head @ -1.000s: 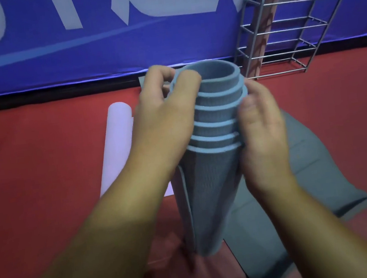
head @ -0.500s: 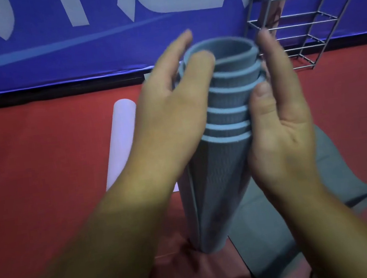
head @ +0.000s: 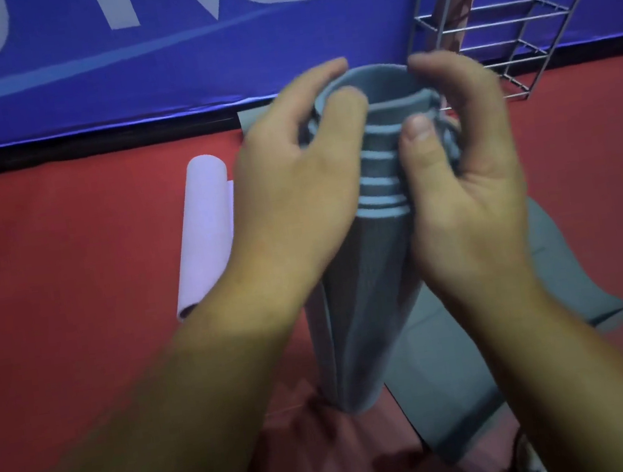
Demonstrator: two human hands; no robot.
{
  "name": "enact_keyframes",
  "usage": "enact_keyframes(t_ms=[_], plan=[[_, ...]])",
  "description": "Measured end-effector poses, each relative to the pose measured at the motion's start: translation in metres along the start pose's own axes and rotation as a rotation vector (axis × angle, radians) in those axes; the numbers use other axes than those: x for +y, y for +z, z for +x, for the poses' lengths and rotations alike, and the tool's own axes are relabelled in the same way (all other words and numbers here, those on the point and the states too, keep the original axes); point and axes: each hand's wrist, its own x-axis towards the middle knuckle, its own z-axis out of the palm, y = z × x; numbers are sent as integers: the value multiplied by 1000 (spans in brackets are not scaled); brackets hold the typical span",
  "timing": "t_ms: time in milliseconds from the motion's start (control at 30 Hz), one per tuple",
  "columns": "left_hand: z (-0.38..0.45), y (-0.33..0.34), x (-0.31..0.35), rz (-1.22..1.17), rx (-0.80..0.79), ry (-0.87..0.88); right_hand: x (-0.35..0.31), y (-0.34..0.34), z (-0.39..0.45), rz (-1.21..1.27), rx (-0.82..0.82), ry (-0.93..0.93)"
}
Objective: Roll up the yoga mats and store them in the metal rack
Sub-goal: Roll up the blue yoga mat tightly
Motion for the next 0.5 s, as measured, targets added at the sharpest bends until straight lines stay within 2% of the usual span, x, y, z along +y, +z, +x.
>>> enact_keyframes(t_ms=[100,200,267,367,500], plan=[[-3,-1,-4,-21,-33,-16,2,2,-5,-24,-6,28],[-5,-1,0,24,-95,88,-1,-5,0,8,38,-5],[-3,-1,-1,51,-75,131,1,-5,0,-17,19,-13],[-10,5,-7,149,-59,97,7,-1,-6,-20,33,55],[-11,2,-5,159,-31,194,3,-9,-4,-4,64,-11]])
